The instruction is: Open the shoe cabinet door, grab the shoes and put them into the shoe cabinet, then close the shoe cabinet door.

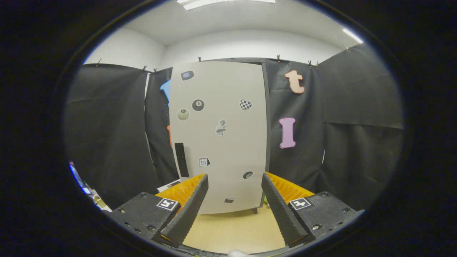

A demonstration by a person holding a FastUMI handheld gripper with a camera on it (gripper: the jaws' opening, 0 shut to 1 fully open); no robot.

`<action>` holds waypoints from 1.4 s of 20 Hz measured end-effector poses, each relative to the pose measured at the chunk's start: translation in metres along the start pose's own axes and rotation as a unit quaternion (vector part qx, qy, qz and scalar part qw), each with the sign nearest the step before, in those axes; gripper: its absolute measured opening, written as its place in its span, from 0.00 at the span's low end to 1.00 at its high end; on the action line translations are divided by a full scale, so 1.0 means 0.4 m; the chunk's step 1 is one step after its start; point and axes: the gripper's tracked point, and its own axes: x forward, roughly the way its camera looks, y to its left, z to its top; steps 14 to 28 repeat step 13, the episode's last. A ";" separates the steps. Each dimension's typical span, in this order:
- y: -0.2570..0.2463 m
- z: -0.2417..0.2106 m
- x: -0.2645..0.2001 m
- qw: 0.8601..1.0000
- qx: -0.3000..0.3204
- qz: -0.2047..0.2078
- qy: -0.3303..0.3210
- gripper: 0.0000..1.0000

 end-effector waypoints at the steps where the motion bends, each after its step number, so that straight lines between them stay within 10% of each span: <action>1: 0.002 -0.002 -0.001 1.000 -0.001 0.000 0.000 0.98; 28: -0.015 -0.023 -0.008 1.000 0.004 0.000 0.004 0.98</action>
